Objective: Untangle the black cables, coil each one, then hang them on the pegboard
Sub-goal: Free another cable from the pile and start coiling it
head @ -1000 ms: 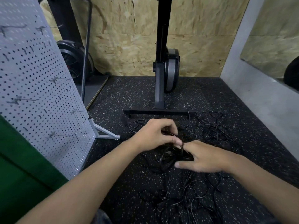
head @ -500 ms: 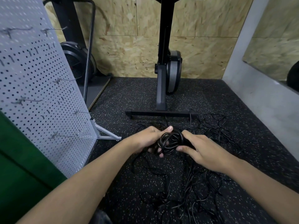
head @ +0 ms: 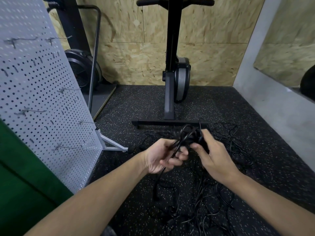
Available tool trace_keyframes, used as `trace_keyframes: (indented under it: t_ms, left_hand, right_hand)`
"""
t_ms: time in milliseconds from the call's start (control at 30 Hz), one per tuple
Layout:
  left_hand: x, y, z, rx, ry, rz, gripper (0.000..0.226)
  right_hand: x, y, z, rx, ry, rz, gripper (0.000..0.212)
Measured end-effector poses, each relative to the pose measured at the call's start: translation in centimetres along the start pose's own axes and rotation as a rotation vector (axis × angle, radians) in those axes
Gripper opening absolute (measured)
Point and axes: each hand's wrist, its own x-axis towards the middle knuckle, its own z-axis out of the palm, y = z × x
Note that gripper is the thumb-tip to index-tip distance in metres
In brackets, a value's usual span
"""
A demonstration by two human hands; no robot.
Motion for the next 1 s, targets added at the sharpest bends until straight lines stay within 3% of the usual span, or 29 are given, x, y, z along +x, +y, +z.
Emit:
trace_keyframes:
  t_ms: [100, 233, 367, 500, 667, 800, 1000]
  left_hand:
    - [0.4, -1.2, 0.3, 0.139, 0.012, -0.032, 0.051]
    - [1.3, -2.0, 2.9, 0.42, 0.24, 0.054, 0.047]
    - [1.7, -2.6, 3.5, 0.986, 0.504, 0.263, 0.039]
    - [2.0, -3.7, 5.5, 1.299, 0.432, 0.314, 0.033]
    - [1.8, -3.4, 6.2, 1.499, 0.367, 0.356, 0.02]
    - [0.8, -1.7, 6.0, 1.753, 0.321, 0.349, 0.03]
    - [-1.3, 0.1, 3.2, 1.837, 0.499, 0.581, 0.03]
  right_hand:
    - [0.8, 0.8, -0.8, -0.016, 0.127, 0.082, 0.008]
    - [1.3, 3.0, -1.4, -0.235, 0.022, 0.302, 0.03]
    - [1.2, 4.1, -1.7, -0.286, -0.019, 0.426, 0.037]
    - [1.1, 4.4, -1.5, -0.284, 0.035, 0.49, 0.055]
    - [0.8, 5.5, -2.1, -0.408, 0.001, 0.533, 0.052]
    - [0.3, 5.5, -1.8, -0.5, -0.163, 0.57, 0.041]
    - [0.1, 3.2, -2.0, -0.288, -0.541, 0.608, 0.028]
